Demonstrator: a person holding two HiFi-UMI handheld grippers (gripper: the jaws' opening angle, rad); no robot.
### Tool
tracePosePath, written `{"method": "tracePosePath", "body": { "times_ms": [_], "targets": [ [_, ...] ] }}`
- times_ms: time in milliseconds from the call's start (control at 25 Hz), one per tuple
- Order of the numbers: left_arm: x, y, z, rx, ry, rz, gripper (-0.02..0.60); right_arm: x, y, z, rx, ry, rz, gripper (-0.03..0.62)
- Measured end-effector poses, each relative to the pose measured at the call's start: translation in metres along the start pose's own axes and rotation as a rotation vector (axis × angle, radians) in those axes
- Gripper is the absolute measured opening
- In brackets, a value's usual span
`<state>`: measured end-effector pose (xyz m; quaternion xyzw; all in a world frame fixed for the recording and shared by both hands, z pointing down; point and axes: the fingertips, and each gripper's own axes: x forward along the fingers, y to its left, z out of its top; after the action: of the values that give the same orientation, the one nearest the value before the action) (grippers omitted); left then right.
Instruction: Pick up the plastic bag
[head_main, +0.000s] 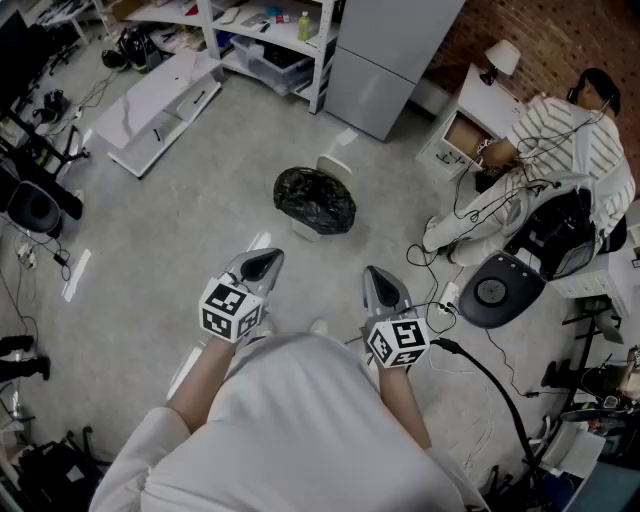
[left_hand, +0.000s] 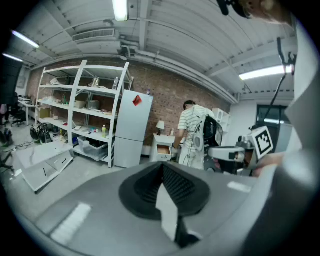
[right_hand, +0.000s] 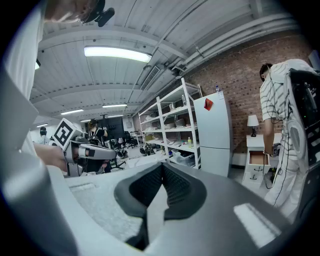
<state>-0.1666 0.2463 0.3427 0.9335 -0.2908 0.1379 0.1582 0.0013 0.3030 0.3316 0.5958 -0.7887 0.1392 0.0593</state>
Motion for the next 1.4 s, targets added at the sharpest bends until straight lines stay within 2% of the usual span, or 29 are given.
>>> {"method": "tracePosePath", "body": {
  "times_ms": [920,1200,1400],
  "targets": [
    [-0.011,-0.022,-0.013,-0.031,0.025,0.025,0.003,-0.017,0.005,-0.008,0.019,0.03,0.05,0.002],
    [-0.006,-0.031,-0.014,-0.038,-0.003,0.078,0.003,-0.028,-0.013,-0.016,0.046,0.038,0.071,0.002],
    [0.005,-0.042,-0.016,-0.039,-0.002,0.107,0.003,-0.034,-0.025,-0.02,0.015,0.046,0.112,0.002]
  ]
}}
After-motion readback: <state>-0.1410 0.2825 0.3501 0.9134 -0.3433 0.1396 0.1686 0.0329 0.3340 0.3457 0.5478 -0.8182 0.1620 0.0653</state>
